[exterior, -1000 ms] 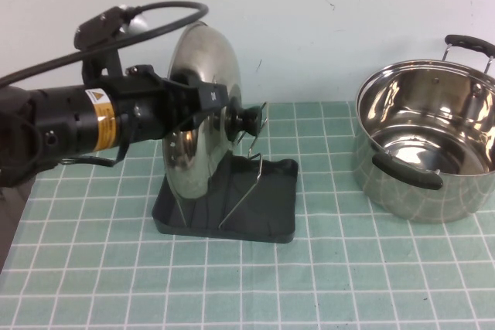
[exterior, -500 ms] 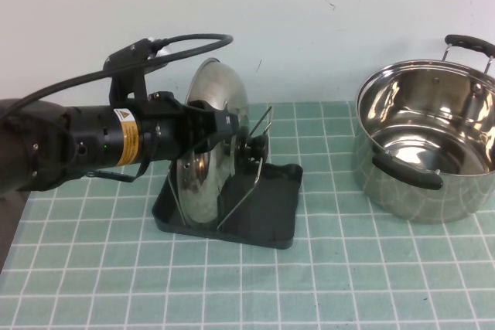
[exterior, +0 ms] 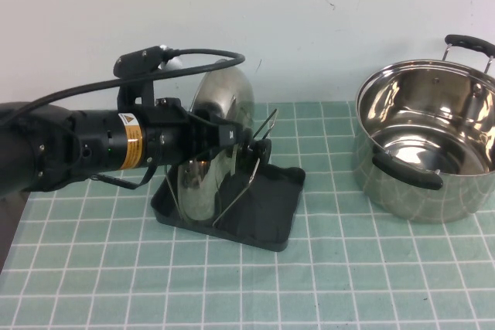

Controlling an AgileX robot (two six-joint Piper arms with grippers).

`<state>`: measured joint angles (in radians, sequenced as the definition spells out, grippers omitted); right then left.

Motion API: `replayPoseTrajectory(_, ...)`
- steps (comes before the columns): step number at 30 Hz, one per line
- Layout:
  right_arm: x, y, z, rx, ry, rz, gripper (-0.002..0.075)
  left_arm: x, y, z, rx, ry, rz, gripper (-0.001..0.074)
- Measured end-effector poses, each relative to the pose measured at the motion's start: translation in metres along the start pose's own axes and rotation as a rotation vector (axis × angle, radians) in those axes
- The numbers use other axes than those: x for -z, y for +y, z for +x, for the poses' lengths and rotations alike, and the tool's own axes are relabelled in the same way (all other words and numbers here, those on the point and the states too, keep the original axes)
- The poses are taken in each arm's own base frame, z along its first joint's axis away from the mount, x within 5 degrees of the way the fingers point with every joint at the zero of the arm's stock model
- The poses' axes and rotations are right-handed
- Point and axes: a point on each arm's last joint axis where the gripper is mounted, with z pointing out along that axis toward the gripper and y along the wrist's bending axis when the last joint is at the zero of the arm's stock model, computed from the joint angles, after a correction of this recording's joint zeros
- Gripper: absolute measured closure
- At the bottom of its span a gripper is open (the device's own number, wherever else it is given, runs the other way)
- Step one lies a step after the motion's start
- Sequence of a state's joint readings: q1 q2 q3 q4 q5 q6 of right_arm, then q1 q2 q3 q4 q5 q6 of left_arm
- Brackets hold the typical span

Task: Put pot lid on rack
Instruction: Place the pot lid on the pot rack

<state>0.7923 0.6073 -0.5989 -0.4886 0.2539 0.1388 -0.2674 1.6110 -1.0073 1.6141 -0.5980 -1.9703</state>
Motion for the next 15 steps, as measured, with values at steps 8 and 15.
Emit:
replayPoseTrajectory(8, 0.0, 0.0, 0.0, 0.0, -0.005, -0.001, 0.0727, -0.006, 0.002, 0.004, -0.036, 0.033, 0.024, 0.0363)
replayPoseTrajectory(15, 0.0, 0.0, 0.0, 0.001, -0.005, -0.001, 0.0727, -0.005, -0.003, -0.009, -0.098, 0.009, 0.03, 0.0119)
